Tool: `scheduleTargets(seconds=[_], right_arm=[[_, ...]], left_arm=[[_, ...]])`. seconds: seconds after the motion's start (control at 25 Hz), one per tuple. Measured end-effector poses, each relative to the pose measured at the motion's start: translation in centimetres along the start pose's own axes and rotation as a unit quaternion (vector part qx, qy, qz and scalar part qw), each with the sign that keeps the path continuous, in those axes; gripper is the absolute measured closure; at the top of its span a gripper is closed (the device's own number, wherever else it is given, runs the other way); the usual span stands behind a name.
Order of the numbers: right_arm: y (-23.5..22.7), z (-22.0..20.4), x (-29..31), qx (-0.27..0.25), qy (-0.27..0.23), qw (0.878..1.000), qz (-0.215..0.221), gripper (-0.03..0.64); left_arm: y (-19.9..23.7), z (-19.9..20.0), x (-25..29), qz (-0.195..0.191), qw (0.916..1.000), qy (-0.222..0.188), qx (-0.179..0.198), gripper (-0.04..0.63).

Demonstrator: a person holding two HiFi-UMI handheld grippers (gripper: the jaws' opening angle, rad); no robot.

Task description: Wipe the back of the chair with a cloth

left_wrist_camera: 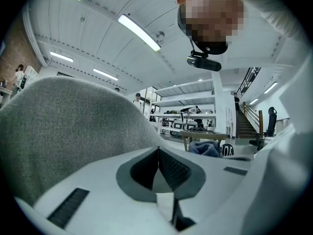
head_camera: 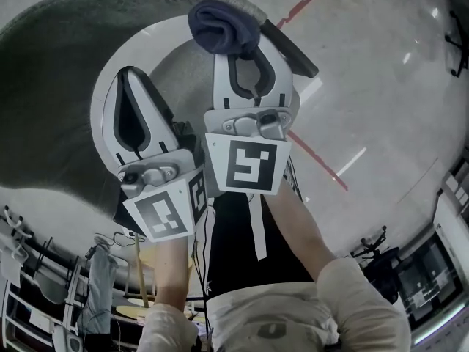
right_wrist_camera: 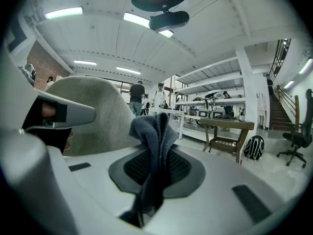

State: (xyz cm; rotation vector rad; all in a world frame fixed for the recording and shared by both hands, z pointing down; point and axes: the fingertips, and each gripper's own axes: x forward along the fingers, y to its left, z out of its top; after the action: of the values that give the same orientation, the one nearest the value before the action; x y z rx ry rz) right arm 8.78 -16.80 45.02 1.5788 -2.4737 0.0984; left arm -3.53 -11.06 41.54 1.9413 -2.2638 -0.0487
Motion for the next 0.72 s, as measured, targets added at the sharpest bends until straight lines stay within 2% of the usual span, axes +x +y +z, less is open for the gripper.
scheduleTargets(seconds=[0.16,0.28,0.48,0.6,0.72], right_arm=[[-0.6,1.8,0.0,-0.006,-0.021,1.000,0.019,0.557],[-0.4,5.3,0.1,-0.007,-0.039,0.998,0.042,0.557],[3.1,15.1,-0.3,-0.015,-0.085,0.992,0.087,0.557],[5.0,21.9,-1.6,-0.023,-0.122,0.985,0.124,0.557],[7.2,28.2,-3.3,-0.023,-0.147,0.974,0.169,0.557]], left_arm=[[-0.4,1.1,-0.2,0.014,0.9997,-0.014,0.011,0.580],[-0.3,4.3,-0.7,0.038,0.9986,-0.034,0.016,0.580],[2.2,12.8,-2.4,0.076,0.9934,-0.075,0.041,0.580],[2.8,18.5,-3.7,0.100,0.9880,-0.098,0.065,0.580],[3.5,24.0,-5.9,0.134,0.9813,-0.117,0.073,0.580]])
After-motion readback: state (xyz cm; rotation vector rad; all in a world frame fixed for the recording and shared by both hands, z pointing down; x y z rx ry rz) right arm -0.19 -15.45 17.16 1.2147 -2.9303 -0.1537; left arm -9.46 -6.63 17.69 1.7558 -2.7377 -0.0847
